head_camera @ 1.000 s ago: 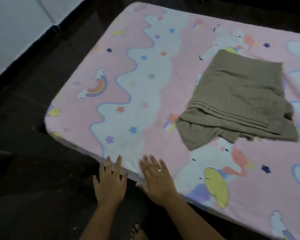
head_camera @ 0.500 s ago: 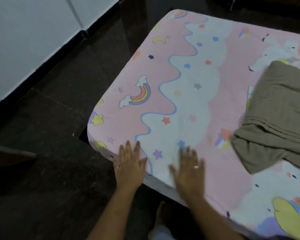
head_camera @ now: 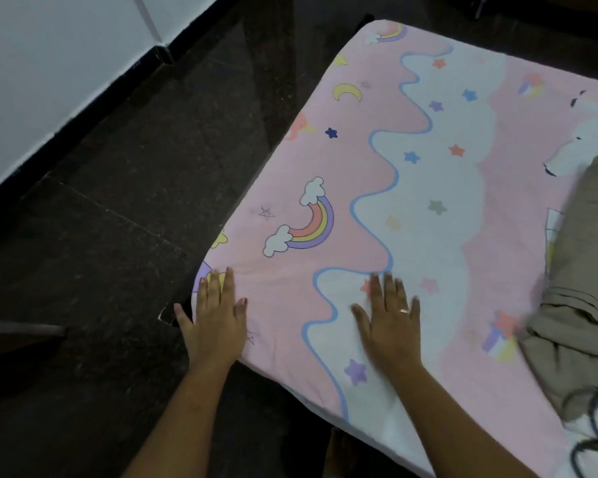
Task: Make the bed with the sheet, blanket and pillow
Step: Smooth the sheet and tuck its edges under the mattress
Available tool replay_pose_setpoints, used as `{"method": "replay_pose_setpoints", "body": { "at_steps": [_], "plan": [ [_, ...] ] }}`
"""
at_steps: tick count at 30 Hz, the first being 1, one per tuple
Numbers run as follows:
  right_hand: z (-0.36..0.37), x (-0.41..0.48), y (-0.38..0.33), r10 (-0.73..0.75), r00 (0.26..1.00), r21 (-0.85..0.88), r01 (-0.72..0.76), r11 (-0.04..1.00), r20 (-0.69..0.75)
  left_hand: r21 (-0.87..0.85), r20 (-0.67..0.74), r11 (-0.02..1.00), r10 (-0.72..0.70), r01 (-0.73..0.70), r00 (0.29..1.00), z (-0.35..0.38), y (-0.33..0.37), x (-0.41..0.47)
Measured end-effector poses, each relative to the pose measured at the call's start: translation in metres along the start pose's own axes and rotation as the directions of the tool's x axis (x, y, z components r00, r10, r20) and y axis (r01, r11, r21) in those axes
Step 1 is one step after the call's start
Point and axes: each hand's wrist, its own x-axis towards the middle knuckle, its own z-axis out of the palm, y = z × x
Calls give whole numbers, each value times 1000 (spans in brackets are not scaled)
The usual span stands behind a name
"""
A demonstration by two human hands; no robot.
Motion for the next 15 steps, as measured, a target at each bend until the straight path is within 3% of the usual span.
{"method": "replay_pose_setpoints", "body": {
  "at_steps": [5,10,15],
  "plan": [
    [16,-13,-99,-238,971,7,238,971,6,20,-33,995,96,-95,995,10,-19,9],
    [27,-25,-202,-367,929,14,366,930,49,79,4,982,171,-171,985,-2,-53,34],
    [18,-19,-245,-464,830,-58,503,862,309,208,78,945,241,-252,967,-45,-119,55]
  ]
}}
